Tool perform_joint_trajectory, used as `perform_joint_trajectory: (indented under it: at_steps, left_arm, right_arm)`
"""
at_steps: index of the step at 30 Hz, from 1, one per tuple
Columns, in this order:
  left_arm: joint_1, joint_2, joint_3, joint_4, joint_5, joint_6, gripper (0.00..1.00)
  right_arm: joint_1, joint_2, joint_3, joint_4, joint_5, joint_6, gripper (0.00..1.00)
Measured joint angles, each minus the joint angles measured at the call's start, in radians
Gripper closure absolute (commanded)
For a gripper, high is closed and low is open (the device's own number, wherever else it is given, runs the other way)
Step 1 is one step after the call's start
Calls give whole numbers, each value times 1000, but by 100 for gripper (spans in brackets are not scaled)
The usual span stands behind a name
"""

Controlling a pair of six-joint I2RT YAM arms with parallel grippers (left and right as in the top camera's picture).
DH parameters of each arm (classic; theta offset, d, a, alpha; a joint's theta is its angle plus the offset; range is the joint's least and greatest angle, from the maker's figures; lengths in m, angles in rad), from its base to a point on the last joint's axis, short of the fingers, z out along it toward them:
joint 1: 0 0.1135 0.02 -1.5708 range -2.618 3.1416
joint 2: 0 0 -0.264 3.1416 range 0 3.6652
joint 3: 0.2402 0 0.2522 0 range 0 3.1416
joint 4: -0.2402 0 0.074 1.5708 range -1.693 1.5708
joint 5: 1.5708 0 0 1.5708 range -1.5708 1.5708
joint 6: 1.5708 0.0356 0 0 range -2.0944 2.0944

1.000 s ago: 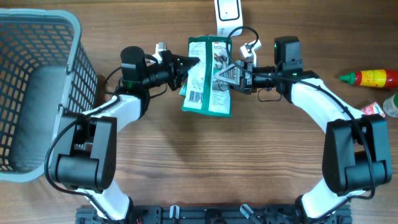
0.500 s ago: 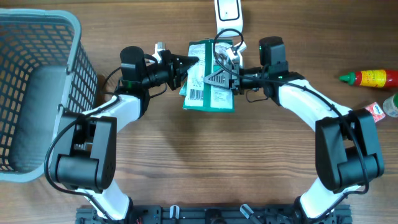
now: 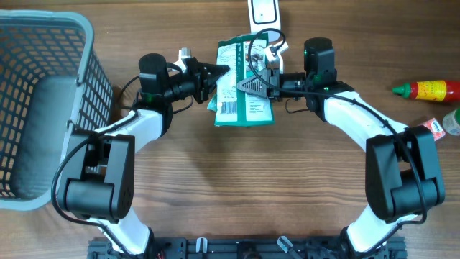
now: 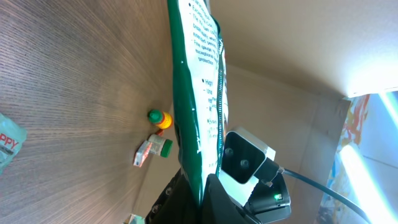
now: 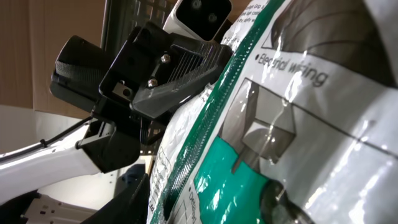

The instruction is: Scan the item barcode

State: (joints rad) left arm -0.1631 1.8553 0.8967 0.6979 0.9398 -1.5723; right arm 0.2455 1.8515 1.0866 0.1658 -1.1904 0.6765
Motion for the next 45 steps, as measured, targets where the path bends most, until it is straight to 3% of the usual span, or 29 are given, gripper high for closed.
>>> perform_joint_trajectory:
  at_steps: [4, 7, 12, 14, 17, 21, 28, 30, 33, 37, 41, 45]
  left_arm:
    - [0, 0, 0, -1, 1, 15, 96]
    - [0, 0, 0, 0, 2, 22, 96]
    - [0, 0, 0, 37, 4, 95, 96]
    - [0, 0, 0, 57, 2, 138, 91]
    - [0, 0, 0, 80, -3, 192, 63]
    - [3, 0, 0, 96, 2, 246, 37]
    - [33, 0, 0, 96, 34, 290, 27]
    - [41, 0, 0, 95, 54, 304, 21]
    - [44, 0, 0, 97, 71, 331, 1]
    - [44, -7, 0, 92, 88, 372, 0]
    - [44, -36, 0, 79, 93, 412, 0]
    - [39, -67, 0, -51, 90, 473, 1]
  right_arm:
    - [0, 0, 0, 0, 1, -1, 85]
    - [0, 0, 0, 0, 0, -24, 96]
    - [0, 0, 0, 0, 5, -130, 96]
    - [0, 0, 0, 0, 21, -168, 95]
    - [0, 0, 0, 0, 51, -211, 95]
    - [0, 0, 0, -6, 79, -238, 96]
    - [-3, -98, -2, -198, 115, -294, 95]
    - [-5, -174, 0, -341, 135, -335, 95]
    - [-7, -262, 1, -533, 180, -395, 95]
    - [-7, -356, 0, -739, 269, -483, 95]
    - [-7, -471, -1, -764, 341, -527, 95]
    - [-7, -621, -1, -764, 365, -544, 95]
